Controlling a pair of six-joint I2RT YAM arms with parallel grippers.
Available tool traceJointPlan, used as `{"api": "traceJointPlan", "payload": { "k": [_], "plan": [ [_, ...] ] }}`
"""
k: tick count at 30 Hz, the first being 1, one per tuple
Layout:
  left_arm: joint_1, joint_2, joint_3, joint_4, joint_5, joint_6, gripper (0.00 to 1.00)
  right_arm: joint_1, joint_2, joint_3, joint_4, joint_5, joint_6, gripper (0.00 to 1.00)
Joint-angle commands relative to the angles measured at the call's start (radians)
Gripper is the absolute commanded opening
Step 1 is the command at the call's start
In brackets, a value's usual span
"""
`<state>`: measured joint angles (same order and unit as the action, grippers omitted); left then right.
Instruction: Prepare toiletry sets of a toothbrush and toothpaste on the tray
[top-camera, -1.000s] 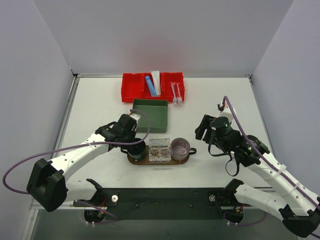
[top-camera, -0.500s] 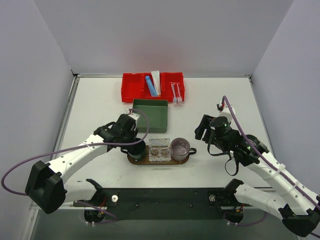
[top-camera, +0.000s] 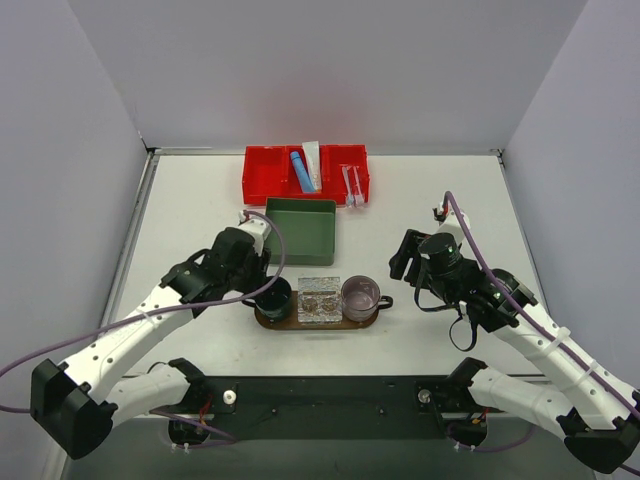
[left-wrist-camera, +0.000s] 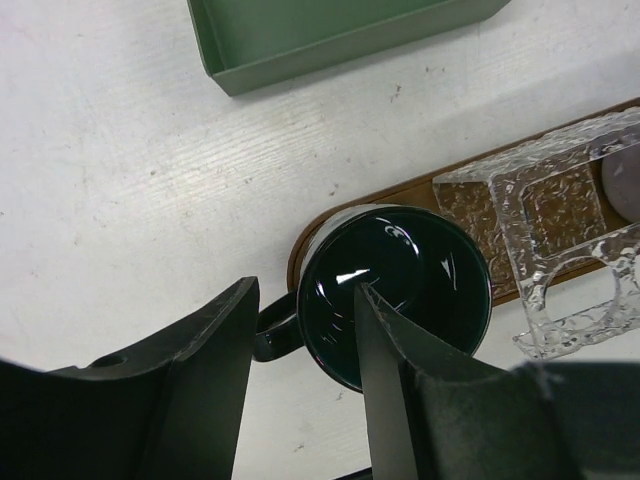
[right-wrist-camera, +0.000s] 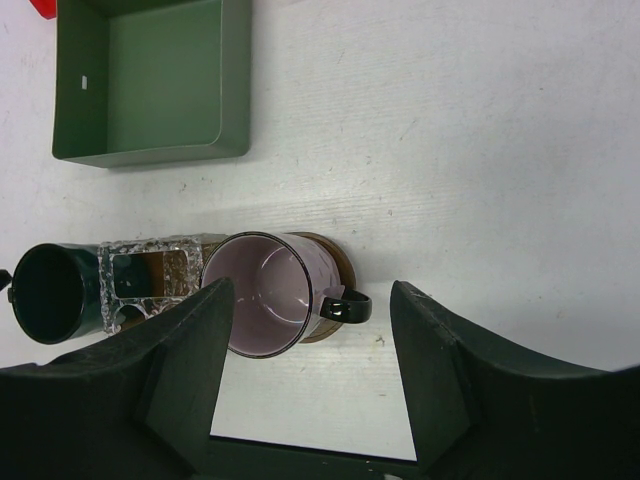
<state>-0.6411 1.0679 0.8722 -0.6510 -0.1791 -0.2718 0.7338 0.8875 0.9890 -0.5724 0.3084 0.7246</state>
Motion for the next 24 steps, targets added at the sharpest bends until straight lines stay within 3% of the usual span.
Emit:
{"api": "traceJointPlan", "payload": {
  "k": [1,8,16,24],
  "plan": [
    [-0.002,-0.068,0.039,0.062,-0.008,0.025,0.54,0.001,-0.002,0.014,-0.009,0.008,-0.007,0.59],
    [0.072,-0.109,0.099,0.109,0.044,-0.006,0.57,-0.001,-0.013,0.028,0.006,-0.045,-0.004,0.59],
    [0.113,0.044,0.246,0.155,0.104,-0.032,0.57,-0.004,-0.039,0.013,0.008,-0.045,-0.001,0.6],
    [0.12,0.214,0.413,0.275,-0.017,-0.193,0.56,-0.01,-0.059,0.002,0.009,-0.042,0.009,0.6]
  ]
}}
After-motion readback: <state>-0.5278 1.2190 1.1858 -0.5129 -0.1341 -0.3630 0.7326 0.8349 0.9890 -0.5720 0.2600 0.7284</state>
